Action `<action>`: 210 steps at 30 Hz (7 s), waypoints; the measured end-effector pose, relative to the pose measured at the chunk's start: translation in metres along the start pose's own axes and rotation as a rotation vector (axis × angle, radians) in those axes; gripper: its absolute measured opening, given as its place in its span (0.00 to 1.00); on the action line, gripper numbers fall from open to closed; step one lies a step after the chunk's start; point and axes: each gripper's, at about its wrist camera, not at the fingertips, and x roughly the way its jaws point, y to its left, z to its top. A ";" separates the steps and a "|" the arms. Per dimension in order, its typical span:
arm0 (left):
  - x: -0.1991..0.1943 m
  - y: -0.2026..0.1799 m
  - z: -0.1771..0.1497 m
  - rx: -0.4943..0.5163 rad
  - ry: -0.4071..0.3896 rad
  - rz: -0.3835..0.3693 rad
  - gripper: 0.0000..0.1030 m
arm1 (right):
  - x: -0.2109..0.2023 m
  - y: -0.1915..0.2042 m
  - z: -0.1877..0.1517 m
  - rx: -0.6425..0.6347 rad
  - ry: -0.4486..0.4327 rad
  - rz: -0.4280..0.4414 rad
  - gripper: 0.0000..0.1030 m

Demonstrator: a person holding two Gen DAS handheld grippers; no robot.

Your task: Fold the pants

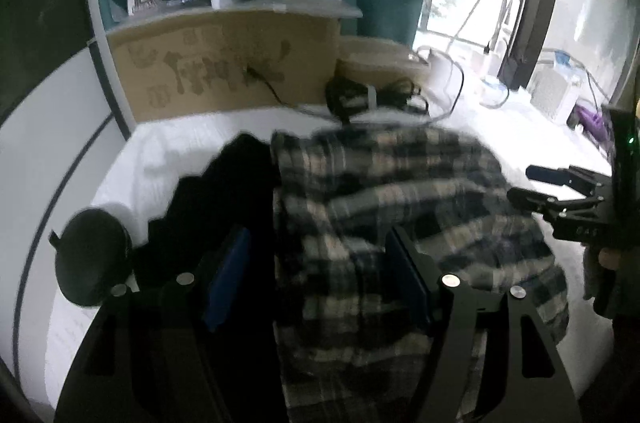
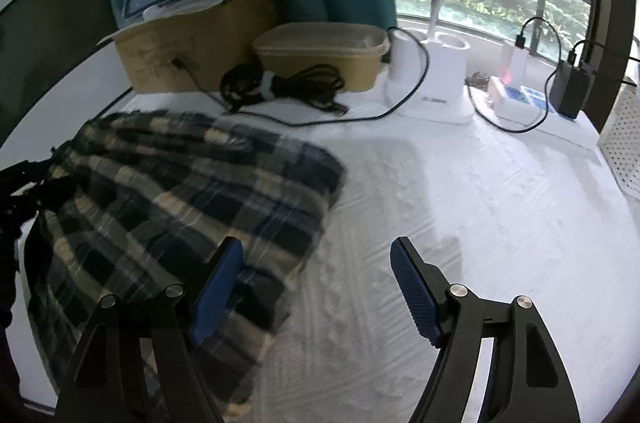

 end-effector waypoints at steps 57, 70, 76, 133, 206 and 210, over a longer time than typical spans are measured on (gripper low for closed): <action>-0.062 -0.032 -0.051 -0.042 -0.100 0.050 0.70 | -0.076 0.007 -0.090 -0.002 0.013 0.019 0.76; -0.068 -0.113 -0.044 0.061 -0.072 -0.090 0.70 | -0.129 -0.043 -0.123 0.111 -0.060 -0.058 0.76; -0.063 -0.158 -0.048 0.103 -0.046 -0.150 0.70 | -0.152 -0.068 -0.141 0.162 -0.087 -0.091 0.76; -0.199 -0.261 -0.052 0.140 -0.545 -0.102 0.99 | -0.383 -0.085 -0.172 0.121 -0.477 -0.290 1.00; -0.198 -0.252 -0.058 0.103 -0.530 -0.117 0.99 | -0.354 -0.091 -0.166 0.120 -0.416 -0.280 1.00; -0.198 -0.251 -0.058 0.104 -0.531 -0.116 0.99 | -0.354 -0.090 -0.166 0.119 -0.414 -0.281 1.00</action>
